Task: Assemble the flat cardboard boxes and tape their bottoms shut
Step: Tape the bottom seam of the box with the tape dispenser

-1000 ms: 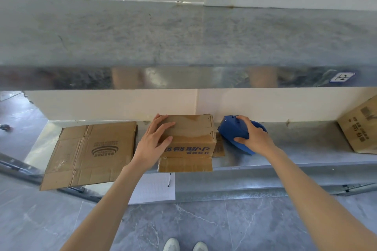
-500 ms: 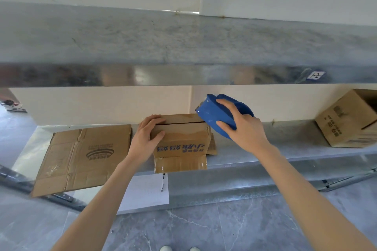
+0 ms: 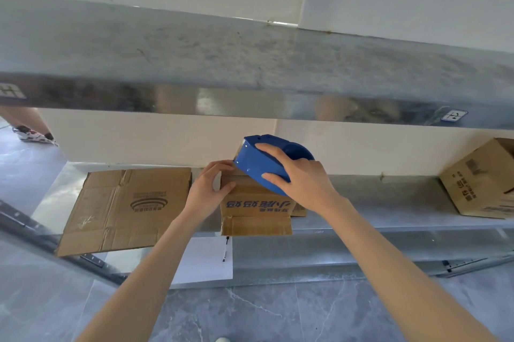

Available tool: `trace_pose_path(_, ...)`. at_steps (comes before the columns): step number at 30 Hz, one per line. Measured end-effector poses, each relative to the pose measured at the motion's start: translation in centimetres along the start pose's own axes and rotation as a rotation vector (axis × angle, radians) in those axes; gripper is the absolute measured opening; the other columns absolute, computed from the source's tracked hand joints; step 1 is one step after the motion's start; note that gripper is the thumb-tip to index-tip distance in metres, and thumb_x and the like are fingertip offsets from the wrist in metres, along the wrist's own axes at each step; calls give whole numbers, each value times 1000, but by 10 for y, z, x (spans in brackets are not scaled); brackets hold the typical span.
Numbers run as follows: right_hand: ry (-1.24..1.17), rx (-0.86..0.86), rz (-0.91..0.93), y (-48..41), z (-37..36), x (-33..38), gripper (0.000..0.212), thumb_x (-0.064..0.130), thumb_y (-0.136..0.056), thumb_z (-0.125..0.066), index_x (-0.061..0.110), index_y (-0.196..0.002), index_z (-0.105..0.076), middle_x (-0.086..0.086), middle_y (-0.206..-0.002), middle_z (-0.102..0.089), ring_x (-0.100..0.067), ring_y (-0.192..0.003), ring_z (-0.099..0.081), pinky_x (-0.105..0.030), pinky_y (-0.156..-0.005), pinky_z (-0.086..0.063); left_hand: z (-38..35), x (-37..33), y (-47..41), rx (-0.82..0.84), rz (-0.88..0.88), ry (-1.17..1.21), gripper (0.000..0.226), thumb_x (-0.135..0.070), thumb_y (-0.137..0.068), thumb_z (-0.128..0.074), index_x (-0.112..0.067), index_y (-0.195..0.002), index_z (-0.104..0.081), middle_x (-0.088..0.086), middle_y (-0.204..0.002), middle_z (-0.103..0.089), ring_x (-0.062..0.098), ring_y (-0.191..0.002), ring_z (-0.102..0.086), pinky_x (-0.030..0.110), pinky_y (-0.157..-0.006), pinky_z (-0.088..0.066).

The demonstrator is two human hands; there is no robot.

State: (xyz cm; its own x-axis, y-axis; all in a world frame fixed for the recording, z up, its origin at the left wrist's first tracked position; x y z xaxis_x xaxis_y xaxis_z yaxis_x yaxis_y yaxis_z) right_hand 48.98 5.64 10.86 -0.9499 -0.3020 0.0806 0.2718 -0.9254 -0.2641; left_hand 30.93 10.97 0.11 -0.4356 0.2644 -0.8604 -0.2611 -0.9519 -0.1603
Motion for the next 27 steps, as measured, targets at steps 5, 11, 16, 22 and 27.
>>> trace_pose_path(5,88,159,72,-3,-38,8,59,53,-102,-34,49,-152,-2,6,-58,-47,-9,-43,-41,-23,-40,-25,4,-2,3,9,1,-26,32,-20,-85,-74,-38,-108,-59,-34,-122,-53,-5,-109,-52,14,-89,-38)
trace_pose_path(11,-79,193,16,-6,-45,-6,72,58,-94,-52,58,-145,-1,10,-54,-43,-6,-45,-44,-23,-44,-39,11,4,3,-3,36,-44,34,-21,-84,-74,-31,-114,-63,-19,-129,-59,6,-115,-56,28,-96,-44)
trace_pose_path(16,-92,187,44,-5,-43,-5,70,53,-97,-51,59,-145,-1,11,-55,-40,-5,-45,-41,-19,-44,-31,27,-2,-8,-44,90,56,30,-23,-88,-73,-38,-112,-62,-24,-115,-63,5,-109,-56,29,-92,-45)
trace_pose_path(22,-69,190,141,5,-37,-2,68,60,-97,-39,63,-142,12,4,-96,-67,-14,-62,-59,-27,-55,-48,37,-31,-22,-20,14,98,30,-24,-90,-71,-33,-118,-64,-26,-114,-65,-7,-110,-58,24,-95,-44)
trace_pose_path(27,-37,79,242,11,-17,9,70,55,-96,-50,55,-148,-3,5,-101,-72,-16,-64,-64,-24,-49,-42,23,-49,-27,157,-36,74,41,-7,-95,-60,-31,-128,-61,-22,-122,-64,-6,-117,-56,18,-99,-40)
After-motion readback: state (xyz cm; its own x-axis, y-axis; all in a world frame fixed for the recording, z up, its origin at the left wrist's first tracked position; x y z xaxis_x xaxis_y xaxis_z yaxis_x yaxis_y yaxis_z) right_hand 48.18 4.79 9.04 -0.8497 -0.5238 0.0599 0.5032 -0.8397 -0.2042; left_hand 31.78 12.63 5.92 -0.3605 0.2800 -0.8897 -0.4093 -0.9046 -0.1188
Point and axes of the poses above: each hand's wrist, its own y-axis away from the middle knuckle, its own z-axis out of the back of the hand, x = y × z, the point moved 9 cm from there along -y, towards the middle knuckle
